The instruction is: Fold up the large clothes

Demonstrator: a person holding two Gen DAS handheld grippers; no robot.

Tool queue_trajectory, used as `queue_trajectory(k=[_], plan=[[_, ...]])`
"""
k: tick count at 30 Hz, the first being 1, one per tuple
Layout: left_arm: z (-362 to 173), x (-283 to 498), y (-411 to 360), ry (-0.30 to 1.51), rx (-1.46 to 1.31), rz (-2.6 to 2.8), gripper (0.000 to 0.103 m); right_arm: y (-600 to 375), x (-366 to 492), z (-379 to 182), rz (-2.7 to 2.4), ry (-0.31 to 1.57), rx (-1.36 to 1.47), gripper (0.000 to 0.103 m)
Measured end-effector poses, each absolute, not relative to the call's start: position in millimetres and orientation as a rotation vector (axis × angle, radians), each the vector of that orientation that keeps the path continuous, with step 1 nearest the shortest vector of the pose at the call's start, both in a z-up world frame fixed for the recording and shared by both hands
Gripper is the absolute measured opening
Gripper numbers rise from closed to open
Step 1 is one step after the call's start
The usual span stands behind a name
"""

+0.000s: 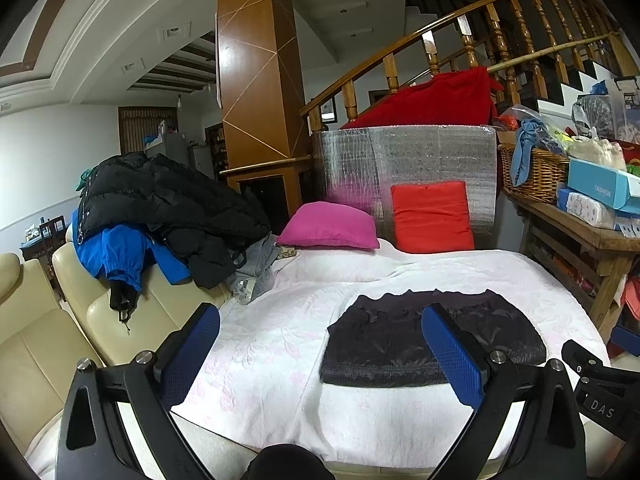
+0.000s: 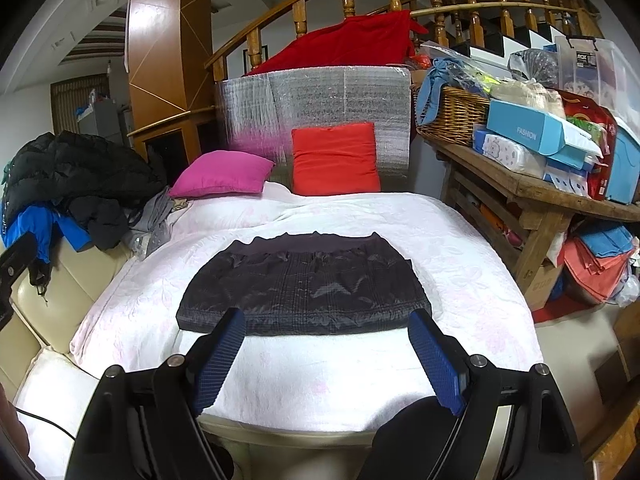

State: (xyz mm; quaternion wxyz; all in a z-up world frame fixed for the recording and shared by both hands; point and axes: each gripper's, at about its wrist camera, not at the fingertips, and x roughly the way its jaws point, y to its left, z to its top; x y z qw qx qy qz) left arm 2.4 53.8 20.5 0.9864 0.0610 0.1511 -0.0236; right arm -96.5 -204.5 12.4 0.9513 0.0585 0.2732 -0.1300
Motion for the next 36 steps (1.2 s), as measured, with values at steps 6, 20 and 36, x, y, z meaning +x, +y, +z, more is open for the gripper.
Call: queue_trajectory(k=[6,20,36], plan=[[19.7,1.3,52.0,0.307,0.126,-0.048,0.101,-204.5,-96.7,12.1,-0.264,0.557,0.119,0.086],[18.1,2.0,52.5,0.314,0.123,-0.055,0.101,-207.8,-97.5,10.9,-0.263,0.557,0.131,0.086],[15.8,1.1,51.8,0.32,0.123,-0.054,0.101,-209.6,-98.1,10.9,-0.261,0.557,0.137,0.086]])
